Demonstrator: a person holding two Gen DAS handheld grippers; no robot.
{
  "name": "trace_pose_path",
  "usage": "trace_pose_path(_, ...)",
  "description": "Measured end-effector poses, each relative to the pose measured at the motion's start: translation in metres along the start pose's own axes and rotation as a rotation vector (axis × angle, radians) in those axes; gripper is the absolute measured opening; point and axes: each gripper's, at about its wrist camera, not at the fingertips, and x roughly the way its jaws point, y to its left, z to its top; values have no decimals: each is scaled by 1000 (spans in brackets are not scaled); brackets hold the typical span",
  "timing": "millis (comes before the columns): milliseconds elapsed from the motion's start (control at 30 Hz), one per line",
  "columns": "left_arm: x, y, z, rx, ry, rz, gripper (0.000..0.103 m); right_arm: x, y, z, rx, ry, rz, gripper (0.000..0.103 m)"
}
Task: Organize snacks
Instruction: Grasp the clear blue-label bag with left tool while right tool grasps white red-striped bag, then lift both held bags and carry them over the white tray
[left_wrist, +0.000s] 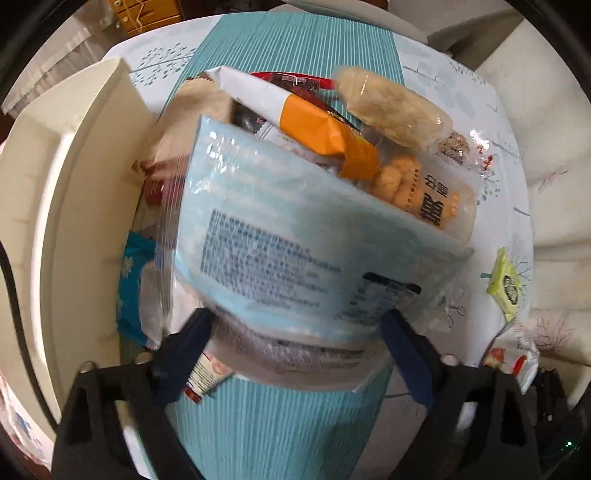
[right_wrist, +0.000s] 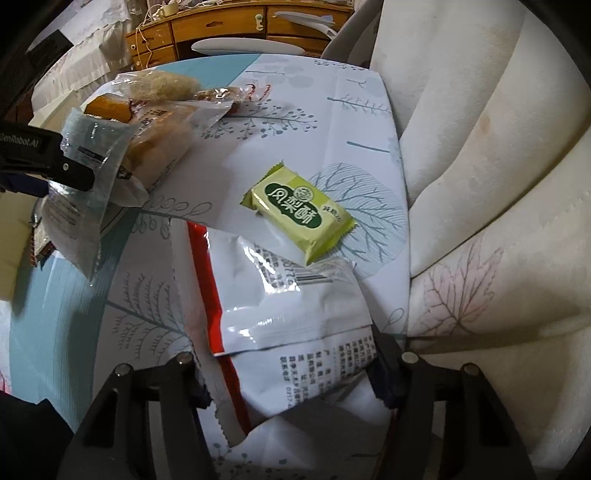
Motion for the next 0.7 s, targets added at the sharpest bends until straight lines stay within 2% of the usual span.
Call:
trace_pose_path(67, -1, 2, -11, -9, 1, -17, 59, -2, 0, -2, 11, 1, 22, 62)
trace_pose_path(100, 0, 1, -16, -12, 7, -34, 51, -3, 0, -3, 17, 2, 34, 62)
trace_pose_path(133, -2, 1, -19, -14, 15, -48, 31, -4, -1, -3, 25, 4, 48, 62)
trace_pose_path(167, -5, 3, -21, -16, 22, -52, 20, -4, -1, -4, 30, 4, 56, 62)
trace_pose_path(233, -6, 4, -28, -24, 20, -69, 19, -5, -2, -5, 37, 5, 71, 62)
trace_pose_path(400, -15, 18, -32, -49, 3, -126, 20, -8, -3, -9, 56, 10, 102, 62)
trace_pose_path(500, -20, 27, -29, -56, -9, -133, 37, -10, -6, -11, 77, 16, 127, 62)
trace_pose_path(567, -19, 31, -18, -48, -21, -134, 58, -10, -6, -12, 85, 17, 140, 62)
trace_pose_path(600, -18, 30, -15, -42, -29, -128, 65, -10, -6, -12, 87, 18, 145, 62)
trace_pose_path(633, -19, 31, -14, -34, -44, -121, 75, -10, -6, -13, 87, 18, 148, 62)
trace_pose_path(667, -18, 28, -6, -29, -50, -118, 81, -10, -7, -13, 87, 18, 153, 62)
trace_pose_path(700, -19, 33, 0, -23, -52, -117, 82, -10, -7, -14, 88, 18, 159, 62)
